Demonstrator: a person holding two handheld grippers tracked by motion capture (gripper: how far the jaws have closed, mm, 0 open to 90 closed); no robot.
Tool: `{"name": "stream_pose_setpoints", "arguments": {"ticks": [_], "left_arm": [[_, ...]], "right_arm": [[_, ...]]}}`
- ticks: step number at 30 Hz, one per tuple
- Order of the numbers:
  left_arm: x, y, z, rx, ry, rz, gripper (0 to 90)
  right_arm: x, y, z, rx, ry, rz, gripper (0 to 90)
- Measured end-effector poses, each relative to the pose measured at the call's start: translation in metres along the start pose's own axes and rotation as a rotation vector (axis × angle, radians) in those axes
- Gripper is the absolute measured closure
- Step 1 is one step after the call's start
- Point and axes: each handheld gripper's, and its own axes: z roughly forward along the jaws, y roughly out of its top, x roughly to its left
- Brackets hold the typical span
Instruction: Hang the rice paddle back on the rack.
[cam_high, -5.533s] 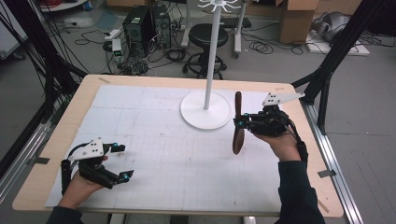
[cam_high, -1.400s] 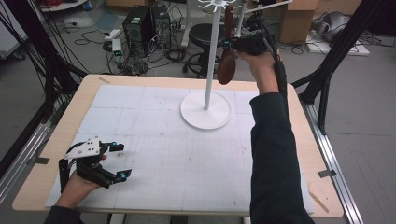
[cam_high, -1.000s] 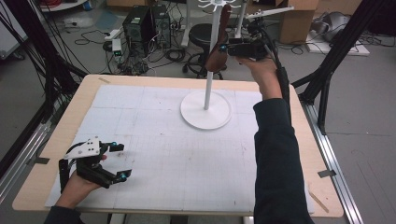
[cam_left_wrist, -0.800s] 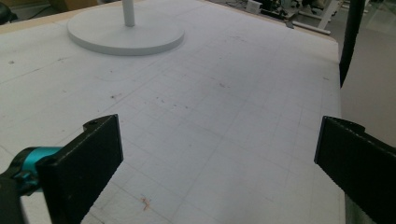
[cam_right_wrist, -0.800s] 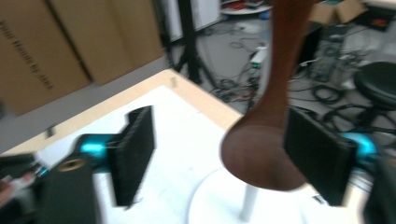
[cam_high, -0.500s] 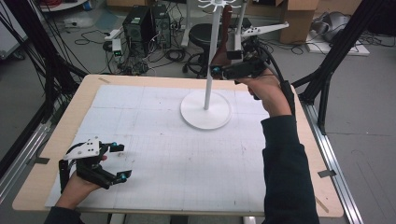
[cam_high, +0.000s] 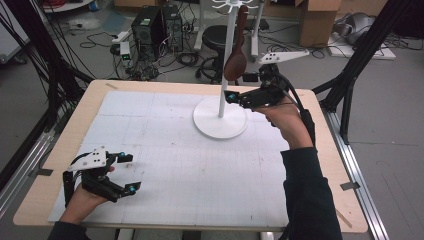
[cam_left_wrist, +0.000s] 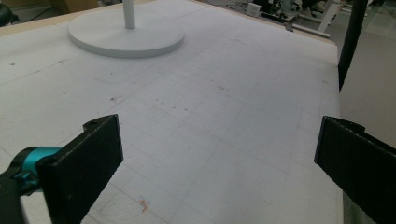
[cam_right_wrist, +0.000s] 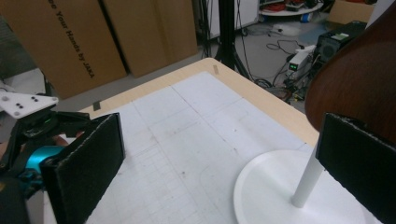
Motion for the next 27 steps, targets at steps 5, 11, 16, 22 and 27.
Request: {"name": "stream_pose_setpoints", "arguments": {"ticks": [5,11,16,22,27], "left_arm": [[0.001,0.0,-0.001,-0.006,0.007,-0.003,1.7],[0.0,0.001,-0.001,-0.013,0.01,-0.008,1.7],[0.001,0.001,-0.002,-0.018,0.014,-0.004,1.7],[0.001,0.001,-0.002,-0.025,0.015,-0.007,1.7],[0.001,0.002,-0.002,-0.027,0.018,-0.01,1.7]], "right_arm": [[0.008,-0.011,-0.008,-0.012,-0.011,-0.013,0.4],[0.015,-0.021,-0.017,-0.033,-0.015,-0.011,0.4],[0.017,-0.029,-0.026,-0.054,-0.027,-0.009,0.4],[0.023,-0.047,-0.034,-0.09,-0.026,0.0,0.4],[0.026,-0.065,-0.037,-0.095,-0.03,0.02,0.4]]}}
